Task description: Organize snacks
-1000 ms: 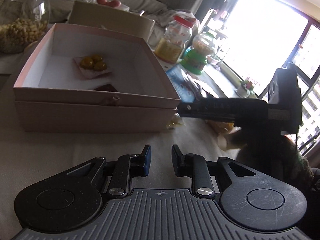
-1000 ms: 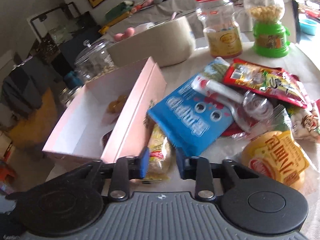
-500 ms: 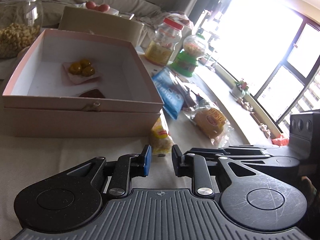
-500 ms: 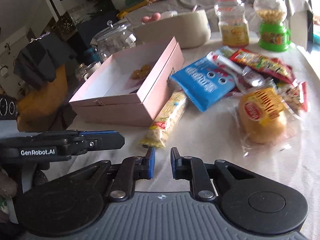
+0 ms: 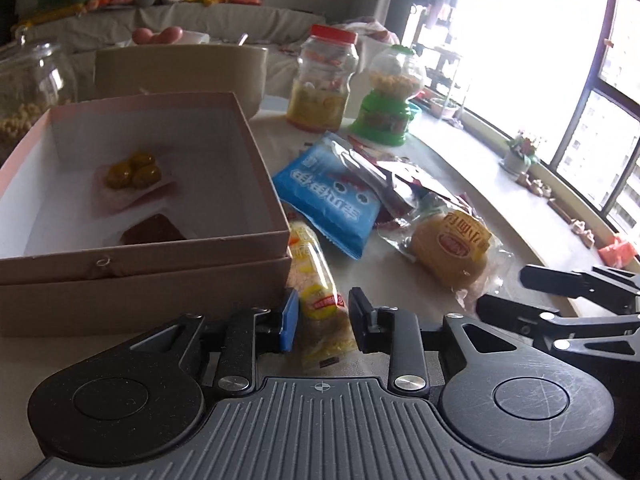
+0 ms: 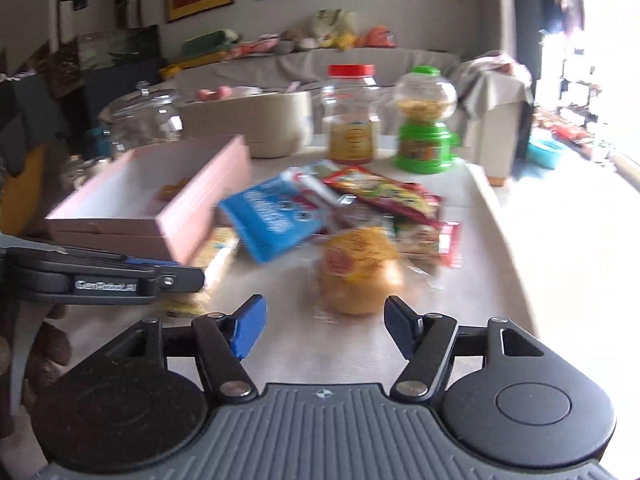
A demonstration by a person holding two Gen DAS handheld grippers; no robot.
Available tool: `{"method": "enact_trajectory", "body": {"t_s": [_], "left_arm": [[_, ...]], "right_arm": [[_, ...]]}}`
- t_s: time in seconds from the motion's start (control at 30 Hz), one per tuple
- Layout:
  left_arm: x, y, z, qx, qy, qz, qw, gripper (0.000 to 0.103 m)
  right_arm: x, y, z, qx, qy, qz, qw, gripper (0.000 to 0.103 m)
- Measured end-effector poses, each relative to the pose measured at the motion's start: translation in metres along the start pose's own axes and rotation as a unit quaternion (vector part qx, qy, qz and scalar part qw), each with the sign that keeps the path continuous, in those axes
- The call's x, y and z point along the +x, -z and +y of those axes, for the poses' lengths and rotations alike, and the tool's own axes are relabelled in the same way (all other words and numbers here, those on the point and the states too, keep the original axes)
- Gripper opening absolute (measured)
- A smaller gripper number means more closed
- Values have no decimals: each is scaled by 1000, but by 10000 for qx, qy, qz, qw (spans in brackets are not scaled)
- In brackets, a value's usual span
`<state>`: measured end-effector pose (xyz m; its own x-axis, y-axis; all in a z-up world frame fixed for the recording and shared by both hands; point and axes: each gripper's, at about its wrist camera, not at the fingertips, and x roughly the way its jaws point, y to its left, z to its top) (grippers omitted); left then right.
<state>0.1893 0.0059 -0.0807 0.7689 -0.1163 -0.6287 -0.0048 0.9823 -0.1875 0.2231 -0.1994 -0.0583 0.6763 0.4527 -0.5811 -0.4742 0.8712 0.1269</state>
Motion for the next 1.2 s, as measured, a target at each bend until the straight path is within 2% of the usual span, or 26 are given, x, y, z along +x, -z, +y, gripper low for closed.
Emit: {"method": "enact_trajectory", "body": {"t_s": [0.13,0.17,0.23,0.33,0.47,0.6,0.7,0.77,0.83,0.87,1.1,1.17,1.2], "left_arm": [[-2,1,1,51,0,38,10000,32],[-3,1,2,21,43,79,10000,32],[-7,3,5,-56,148,160,9997,31],[-18,9,6,-69,334,303,9990,31],[-34,19,6,18,545,508,9972,31],[-47,28,3,154,686,682,9952,30],[-52,31,2,163,709,718,9948,31],[-53,30,3,141,689,656,9954,30],[-52,28,4,129,664,518,9964,30],[-52,27,5,104,669,463,9966,30],[-24,16,-2,273,580,488,9968,32],[-18,16,-5,339,532,500,9968,34],[-15,16,-6,363,506,504,9968,36]], "right_arm": [[2,2,-5,-149,362,-102,9992,70],[3,2,-4,-213,418,-138,9988,72],[8,1,-1,-366,479,-168,9980,86],[14,1,7,-567,627,-351,9958,89],[23,-4,13,-746,649,-353,9945,89],[41,-12,2,-433,484,-187,9977,89],[51,-13,-4,-217,525,-91,9983,89],[52,-13,-6,-169,483,25,9987,80],[48,-10,-4,-198,362,123,9991,65],[45,-8,-3,-221,279,199,9992,63],[14,13,3,-240,-116,425,9987,63],[8,17,1,-167,-131,472,9987,65],[6,19,0,-141,-130,516,9985,72]]}}
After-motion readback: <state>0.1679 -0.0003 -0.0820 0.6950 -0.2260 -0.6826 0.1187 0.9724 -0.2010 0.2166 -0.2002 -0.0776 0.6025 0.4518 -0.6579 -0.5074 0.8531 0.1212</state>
